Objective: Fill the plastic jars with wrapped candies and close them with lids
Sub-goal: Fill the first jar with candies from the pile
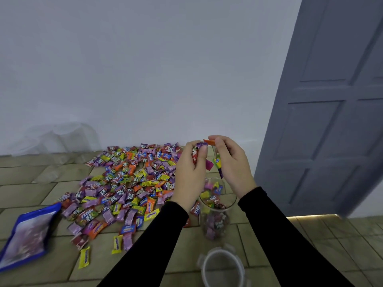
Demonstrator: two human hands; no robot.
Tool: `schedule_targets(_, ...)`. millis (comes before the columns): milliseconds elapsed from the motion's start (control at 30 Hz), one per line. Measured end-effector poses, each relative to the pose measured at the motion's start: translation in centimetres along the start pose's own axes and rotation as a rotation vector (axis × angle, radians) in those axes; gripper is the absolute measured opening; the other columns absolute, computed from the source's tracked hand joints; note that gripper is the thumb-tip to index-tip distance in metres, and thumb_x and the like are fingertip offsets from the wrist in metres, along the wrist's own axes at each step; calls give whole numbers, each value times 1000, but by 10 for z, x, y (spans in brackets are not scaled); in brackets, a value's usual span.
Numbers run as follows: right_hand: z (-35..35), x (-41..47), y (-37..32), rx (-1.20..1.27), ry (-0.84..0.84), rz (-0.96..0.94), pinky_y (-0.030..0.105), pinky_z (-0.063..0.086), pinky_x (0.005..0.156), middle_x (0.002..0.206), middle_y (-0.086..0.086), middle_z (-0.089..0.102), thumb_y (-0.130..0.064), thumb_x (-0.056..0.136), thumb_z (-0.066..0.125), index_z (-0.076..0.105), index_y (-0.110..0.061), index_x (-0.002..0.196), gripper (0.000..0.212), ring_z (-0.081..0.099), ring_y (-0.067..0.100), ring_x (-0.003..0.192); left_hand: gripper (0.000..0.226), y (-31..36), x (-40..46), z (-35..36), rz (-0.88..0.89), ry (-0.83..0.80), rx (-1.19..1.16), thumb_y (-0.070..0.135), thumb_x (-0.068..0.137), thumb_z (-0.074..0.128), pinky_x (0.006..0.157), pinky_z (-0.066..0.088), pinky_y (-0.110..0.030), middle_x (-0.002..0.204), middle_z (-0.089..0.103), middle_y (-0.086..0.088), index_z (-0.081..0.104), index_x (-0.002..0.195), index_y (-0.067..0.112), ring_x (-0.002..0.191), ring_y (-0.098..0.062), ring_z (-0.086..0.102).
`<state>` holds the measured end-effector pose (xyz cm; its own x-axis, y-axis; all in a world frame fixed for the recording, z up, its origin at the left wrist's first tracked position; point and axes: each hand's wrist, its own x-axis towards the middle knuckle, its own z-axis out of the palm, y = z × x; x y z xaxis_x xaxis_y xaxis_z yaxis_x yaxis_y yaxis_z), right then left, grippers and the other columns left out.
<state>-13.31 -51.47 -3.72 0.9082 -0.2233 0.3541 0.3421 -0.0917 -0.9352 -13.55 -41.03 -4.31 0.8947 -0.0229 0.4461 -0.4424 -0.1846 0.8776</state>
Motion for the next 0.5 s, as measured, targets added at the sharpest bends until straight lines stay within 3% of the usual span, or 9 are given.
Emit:
schedule_targets(100,0,-13,0,-19,-20,-13,6,43,81,100,-14,66,-26,99,48,67,-20,103,20,59,-6,95,14,-6,-12,3,40,15,-2,26,101,46,67,43,-9,88,63,8,56,110,22,77,5,58)
schedule_targets(233,-1,-22,4,-29,-12,-20,6,43,81,92,-21,63,-28,95,54,64,-21,101,13,58,-8,92,20,-11,-21,10,79,57,28,22,101,46,71,42,-11,94,61,17,50,100,42,83,2,57)
schedule_targets(367,-2,-25,6,3,-23,-7,6,44,77,94,-12,63,-24,97,51,60,-15,105,15,58,-9,86,17,-10,-26,13,73,54,0,22,101,45,78,41,-8,99,59,18,49,102,39,95,6,56)
schedule_targets(500,-1,-26,6,19,-9,1,6,43,73,93,-9,63,-24,97,52,59,-16,103,13,58,-8,83,13,-11,-25,14,37,70,3,28,101,44,75,42,-9,96,60,17,47,100,41,90,9,56)
